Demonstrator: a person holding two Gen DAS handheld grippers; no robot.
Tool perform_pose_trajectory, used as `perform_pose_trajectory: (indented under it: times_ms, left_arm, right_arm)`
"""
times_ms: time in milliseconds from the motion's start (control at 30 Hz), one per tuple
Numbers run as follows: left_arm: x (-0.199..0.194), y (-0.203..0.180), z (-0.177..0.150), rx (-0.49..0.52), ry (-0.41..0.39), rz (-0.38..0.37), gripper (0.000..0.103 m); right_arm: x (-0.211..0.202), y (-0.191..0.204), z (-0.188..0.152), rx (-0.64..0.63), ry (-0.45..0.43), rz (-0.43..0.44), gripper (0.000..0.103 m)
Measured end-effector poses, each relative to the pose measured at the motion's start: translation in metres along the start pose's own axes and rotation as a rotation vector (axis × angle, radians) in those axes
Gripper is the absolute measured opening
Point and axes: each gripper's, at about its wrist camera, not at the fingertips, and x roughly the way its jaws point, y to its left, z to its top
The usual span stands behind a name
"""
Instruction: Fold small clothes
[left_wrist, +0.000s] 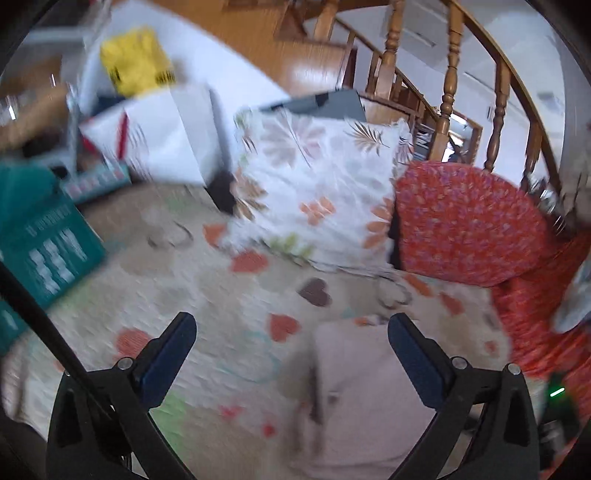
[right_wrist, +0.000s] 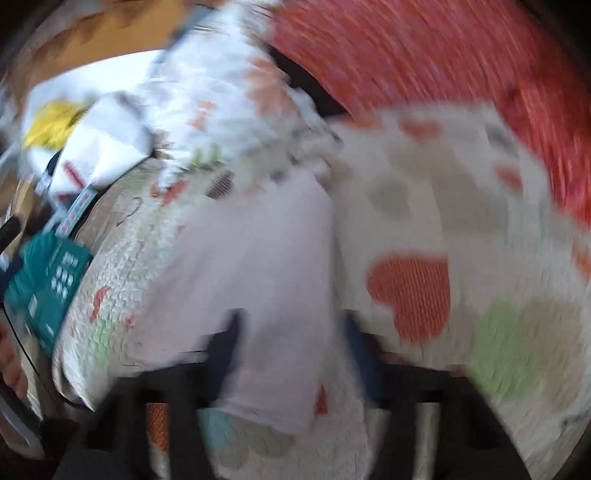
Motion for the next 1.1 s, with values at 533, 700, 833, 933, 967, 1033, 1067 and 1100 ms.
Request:
perform_pose_trajectory:
  times_ms: [533, 700, 833, 933, 967, 1033, 1067, 1100]
  left_arm:
    - [0.092, 0.095, -0.019, -0.349, 0.207, 0.087, 0.103]
    - [0.081, 0.105, -0.007, -0.32, 0.18, 0.086, 0.103]
    - [0.079, 0.113, -0.007, -0.354, 0.18, 0.088, 0.103]
    - [0.081, 0.117, -0.008, -0.384, 0.196, 0.078, 0.103]
    - [0.082, 0.117, -0.008, -0.388, 0.201, 0.079, 0.103]
    - [0.084, 0.118, -0.009, -0.389, 0.208, 0.072, 0.103]
    - [0.084, 0.118, -0.009, -0.391, 0.212, 0.069, 0.103]
    - [0.085, 0.119, -0.009, -0.396, 0.218, 0.066, 0.103]
  right_arm:
    - [0.11, 0.082, 0.062, -0.232, 0.16, -0.177, 0.031]
    - [0.076, 0.128, 0.079, -0.389, 0.046, -0.208, 0.031]
    - [0.095, 0.162, 0.096, -0.384, 0.131, -0.08, 0.04]
    - [0.135, 0.171, 0.098, -0.35, 0.209, -0.071, 0.04]
    - [0.147, 0.169, 0.099, -0.328, 0.229, -0.072, 0.043]
    - [0.166, 0.164, 0.098, -0.282, 0.255, -0.065, 0.051]
    - [0.176, 0.161, 0.099, -0.268, 0.264, -0.071, 0.051]
    - [0.181, 0.164, 0.099, -0.289, 0.264, -0.094, 0.049]
